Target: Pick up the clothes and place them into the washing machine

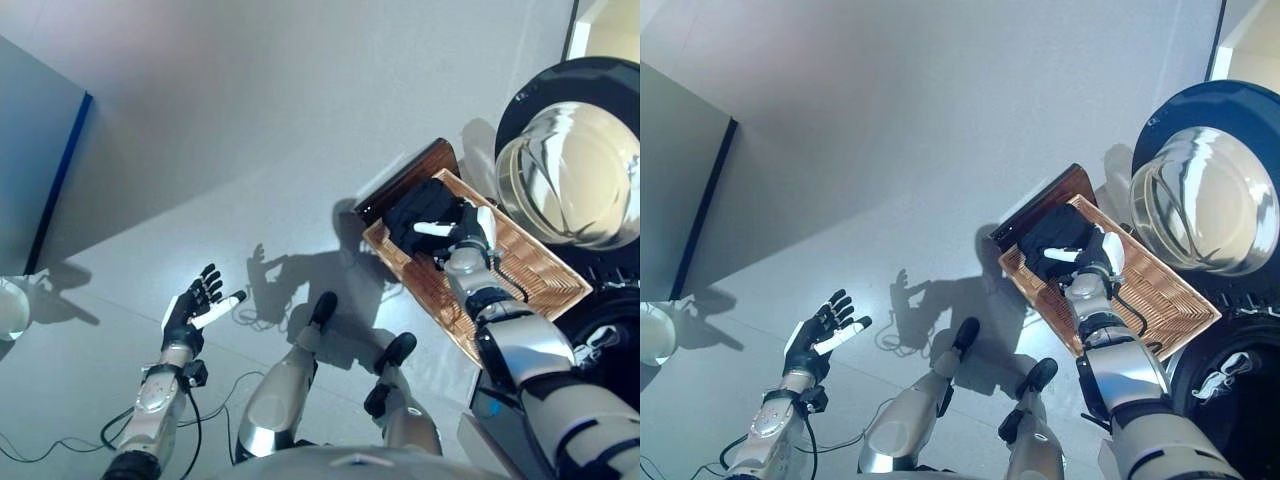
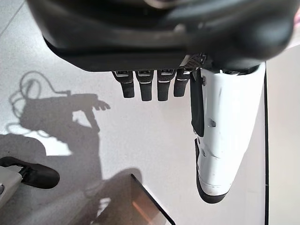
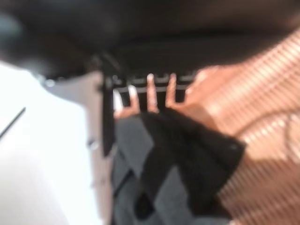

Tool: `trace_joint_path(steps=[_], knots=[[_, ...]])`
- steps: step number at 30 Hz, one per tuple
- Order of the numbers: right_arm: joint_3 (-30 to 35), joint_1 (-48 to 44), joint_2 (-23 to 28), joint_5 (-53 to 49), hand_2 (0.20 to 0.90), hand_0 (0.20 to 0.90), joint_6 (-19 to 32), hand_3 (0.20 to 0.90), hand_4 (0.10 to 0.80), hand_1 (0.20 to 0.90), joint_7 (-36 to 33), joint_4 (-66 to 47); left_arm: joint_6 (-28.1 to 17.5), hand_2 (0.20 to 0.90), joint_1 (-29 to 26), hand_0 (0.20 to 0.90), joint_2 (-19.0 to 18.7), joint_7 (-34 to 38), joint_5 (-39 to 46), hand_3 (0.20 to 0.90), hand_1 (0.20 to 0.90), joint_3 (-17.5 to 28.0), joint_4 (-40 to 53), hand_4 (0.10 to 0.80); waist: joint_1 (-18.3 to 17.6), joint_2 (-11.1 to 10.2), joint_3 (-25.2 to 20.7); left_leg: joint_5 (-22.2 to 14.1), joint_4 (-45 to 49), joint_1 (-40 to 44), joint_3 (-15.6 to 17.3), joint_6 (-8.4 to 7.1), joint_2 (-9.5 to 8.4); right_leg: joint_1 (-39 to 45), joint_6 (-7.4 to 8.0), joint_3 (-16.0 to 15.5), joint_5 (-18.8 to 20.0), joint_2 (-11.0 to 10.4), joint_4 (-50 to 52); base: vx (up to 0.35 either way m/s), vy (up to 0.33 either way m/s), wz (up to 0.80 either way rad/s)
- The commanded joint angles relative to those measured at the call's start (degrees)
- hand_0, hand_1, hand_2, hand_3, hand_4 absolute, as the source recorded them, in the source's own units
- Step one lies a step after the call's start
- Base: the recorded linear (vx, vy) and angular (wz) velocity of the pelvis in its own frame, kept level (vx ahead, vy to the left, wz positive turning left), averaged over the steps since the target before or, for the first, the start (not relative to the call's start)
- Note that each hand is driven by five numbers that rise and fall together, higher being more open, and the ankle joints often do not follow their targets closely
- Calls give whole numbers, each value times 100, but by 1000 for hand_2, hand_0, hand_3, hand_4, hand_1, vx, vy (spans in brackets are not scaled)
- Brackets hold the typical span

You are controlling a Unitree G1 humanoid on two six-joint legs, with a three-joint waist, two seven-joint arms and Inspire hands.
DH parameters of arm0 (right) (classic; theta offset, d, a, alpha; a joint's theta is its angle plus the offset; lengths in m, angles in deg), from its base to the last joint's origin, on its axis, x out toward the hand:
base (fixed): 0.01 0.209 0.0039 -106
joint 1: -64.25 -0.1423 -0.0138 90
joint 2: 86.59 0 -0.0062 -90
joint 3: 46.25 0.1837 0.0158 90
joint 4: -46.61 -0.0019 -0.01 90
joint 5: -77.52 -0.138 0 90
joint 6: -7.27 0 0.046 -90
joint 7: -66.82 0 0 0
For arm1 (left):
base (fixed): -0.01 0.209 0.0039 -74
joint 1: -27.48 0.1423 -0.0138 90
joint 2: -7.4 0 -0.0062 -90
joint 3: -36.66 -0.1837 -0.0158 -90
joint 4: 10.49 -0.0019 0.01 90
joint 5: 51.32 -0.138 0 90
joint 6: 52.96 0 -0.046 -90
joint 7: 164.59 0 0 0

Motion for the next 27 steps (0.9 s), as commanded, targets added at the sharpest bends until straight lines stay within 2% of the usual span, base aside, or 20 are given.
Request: trace_joint_path(steps=[1,11,16,27], knots=[[-259,-290,201,150,900,900,62,900,800,900,-156,-13,-392,900,81,900,-406,28,126,900,900,234,409,800,111,-99,-277,-67,-88,-119,96,-127,-285,-111,215,108,-54,-255,241,7,20,6],[-237,-319,272,184,900,900,58,900,800,900,-153,24,-385,900,64,900,-464,8,97,900,900,191,414,800,202,-67,-206,-42,-88,-190,4,-116,-334,-140,244,23,-25,-306,221,3,13,6],[-309,-464,212,215,900,900,69,900,800,900,-164,-30,-404,900,37,900,-429,79,122,900,900,175,405,800,205,-99,-95,-24,-88,-239,37,-117,-322,-234,235,91,-4,-273,236,-15,2,-6],[-265,-673,230,96,900,900,109,900,800,900,-218,-17,-412,900,64,900,-475,67,172,900,900,124,462,800,276,-124,58,19,-88,-377,-33,-118,-324,-360,250,24,3,-260,246,-3,-8,4]])
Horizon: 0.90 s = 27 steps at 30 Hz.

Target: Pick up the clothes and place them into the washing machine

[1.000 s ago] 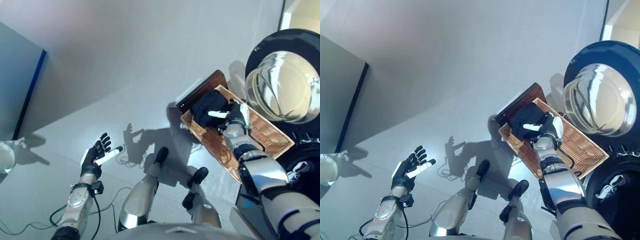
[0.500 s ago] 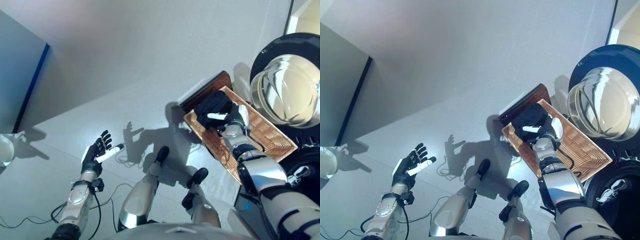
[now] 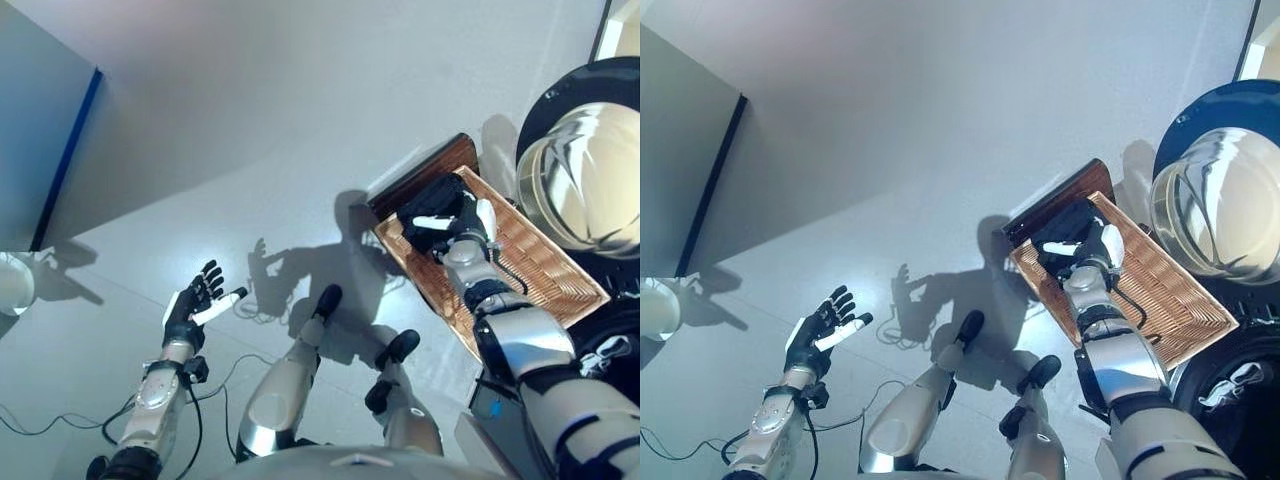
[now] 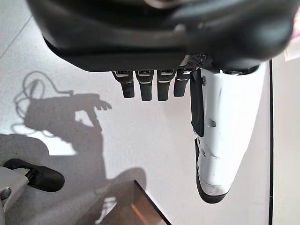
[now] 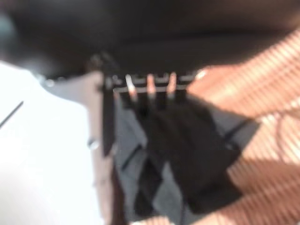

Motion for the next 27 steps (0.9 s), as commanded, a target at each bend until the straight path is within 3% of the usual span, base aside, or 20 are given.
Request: trace_joint_path(steps=[1,13,27], knots=[[-229,-358,273,5,900,900,208,900,800,900,-243,-76,-400,900,120,900,-490,92,166,900,900,150,459,800,158,-120,-69,-95,-94,-180,78,-183,-311,-247,233,156,-16,-273,242,10,-37,25],[-220,-273,167,-83,900,900,95,900,800,900,-22,115,-343,900,2,900,-676,29,157,900,900,309,493,800,208,-327,-137,-116,-94,-267,40,-173,-331,-243,266,119,40,-301,177,28,2,4],[-239,-456,223,39,900,900,9,900,800,900,119,309,-300,900,26,900,-711,19,153,900,900,367,538,800,313,-211,26,-62,-94,-441,-43,-178,-394,-362,274,29,34,-305,184,-6,-4,4]])
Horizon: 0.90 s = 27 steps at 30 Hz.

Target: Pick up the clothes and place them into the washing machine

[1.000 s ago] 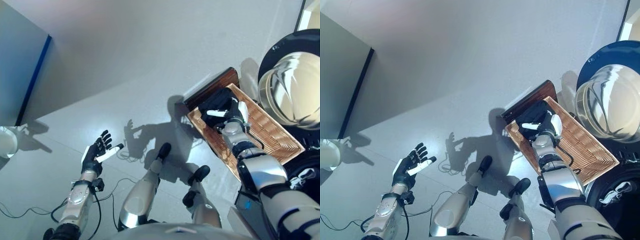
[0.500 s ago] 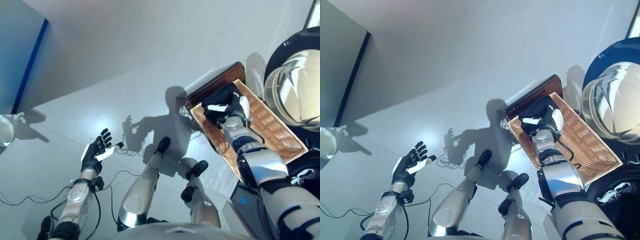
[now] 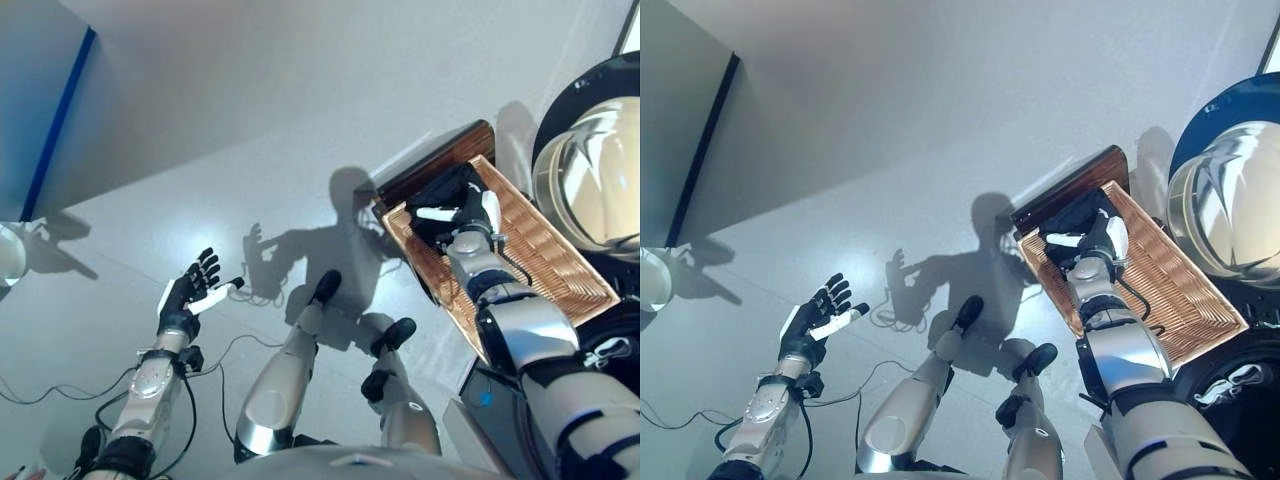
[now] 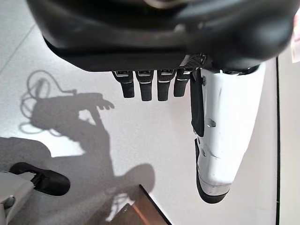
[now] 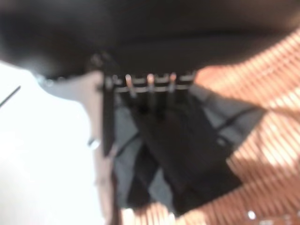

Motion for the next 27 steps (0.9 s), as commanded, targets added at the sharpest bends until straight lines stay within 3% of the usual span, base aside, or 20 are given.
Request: trace_joint_path(steps=[1,5,6,8,9,16,27], knots=[[-279,-204,90,212,900,900,7,900,800,900,27,98,-306,900,199,900,-501,27,154,900,900,334,403,800,255,-111,-75,-159,-106,-88,186,-146,-381,-145,275,218,45,-330,180,0,0,0],[-318,-198,22,242,900,900,4,900,800,900,124,80,-299,900,188,900,-517,3,143,900,900,343,443,800,271,-78,-48,-145,-106,-126,173,-150,-388,-179,274,213,59,-335,169,0,0,0],[-351,-203,-3,257,656,656,3,656,625,656,173,67,-300,900,190,900,-534,-2,137,900,900,355,458,800,273,-79,-45,-143,-106,-135,172,-149,-386,-191,274,214,63,-337,170,0,0,0],[-425,-208,-24,332,464,464,-22,464,488,464,252,83,-289,900,211,900,-553,-26,142,900,900,373,481,800,277,-80,-55,-150,-106,-139,175,-146,-393,-193,271,223,64,-338,163,0,0,0],[-473,-207,-33,402,200,200,-40,200,300,200,306,113,-279,900,228,900,-564,-50,149,900,900,386,481,800,278,-80,-61,-146,-106,-143,169,-144,-396,-193,271,221,68,-338,161,0,0,0],[-532,-144,-37,535,200,200,-68,200,300,200,408,112,-245,900,244,900,-629,-115,132,900,900,474,519,800,304,-37,-49,-136,-106,-189,146,-145,-426,-239,279,204,91,-349,153,-10,-4,3],[-420,26,-106,544,200,200,-96,200,300,200,404,156,-212,900,233,900,-650,-142,17,900,900,531,443,800,282,-133,-136,-166,-106,-122,156,-139,-411,-152,287,193,95,-349,128,0,0,0]])
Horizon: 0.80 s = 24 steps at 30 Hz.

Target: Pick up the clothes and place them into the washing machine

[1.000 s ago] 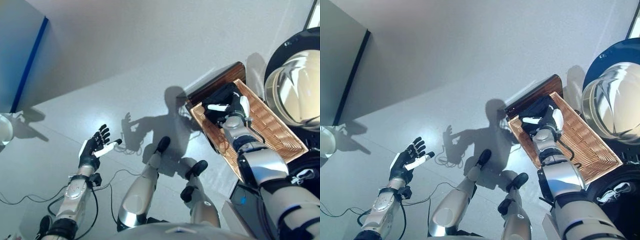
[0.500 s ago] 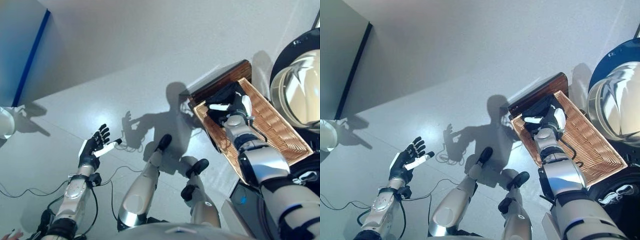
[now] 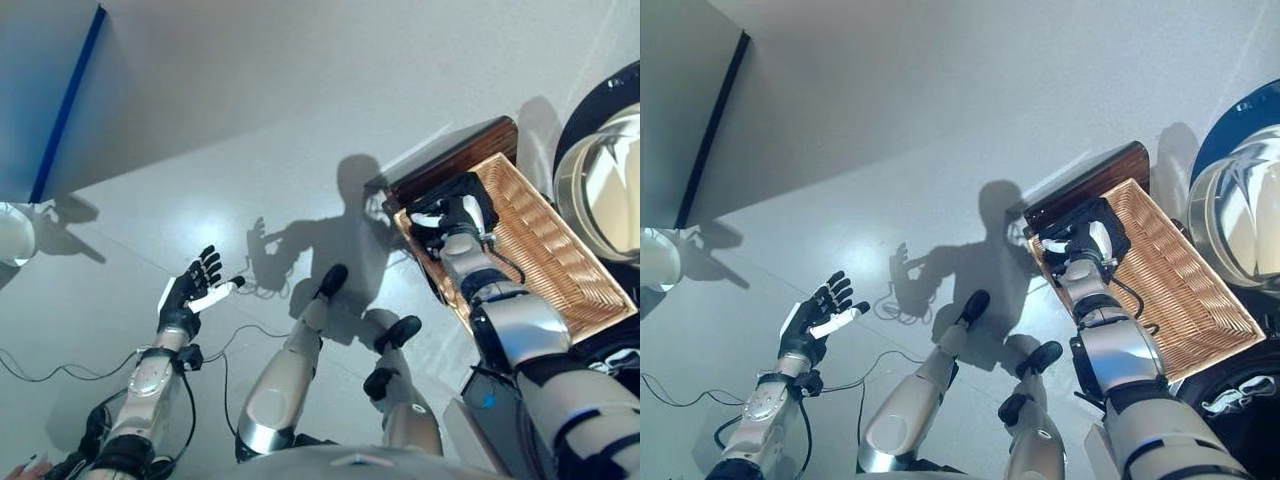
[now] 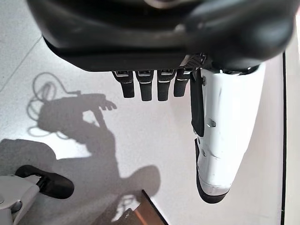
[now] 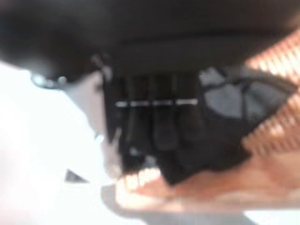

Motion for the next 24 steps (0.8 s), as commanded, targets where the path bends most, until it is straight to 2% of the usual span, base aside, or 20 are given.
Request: trace_joint_path(steps=[1,10,19,24], knots=[[-336,101,61,92,200,200,23,200,300,200,-136,-66,-235,900,301,900,-648,-4,17,900,900,490,395,800,97,-145,-145,-180,-205,83,176,-131,-335,-39,261,206,81,-292,126,0,0,0],[-141,434,193,82,200,200,-21,200,300,200,-212,-18,-190,900,340,900,-615,-81,-13,900,900,432,263,800,22,-272,-363,-237,-205,317,239,-112,-325,239,276,187,78,-282,93,2,-2,-1],[123,650,298,-374,200,200,305,200,300,200,-432,-560,-214,900,373,900,-524,13,-9,900,900,510,-17,800,-217,-460,-557,-320,-205,665,436,-82,-249,502,264,353,67,-223,56,-2,-10,-19],[168,638,362,-493,200,200,424,200,300,200,-500,-737,-220,900,414,900,-456,49,-1,900,900,505,-150,800,-307,-490,-613,-334,-205,763,547,-66,-221,520,249,441,60,-191,58,-18,-9,-15]])
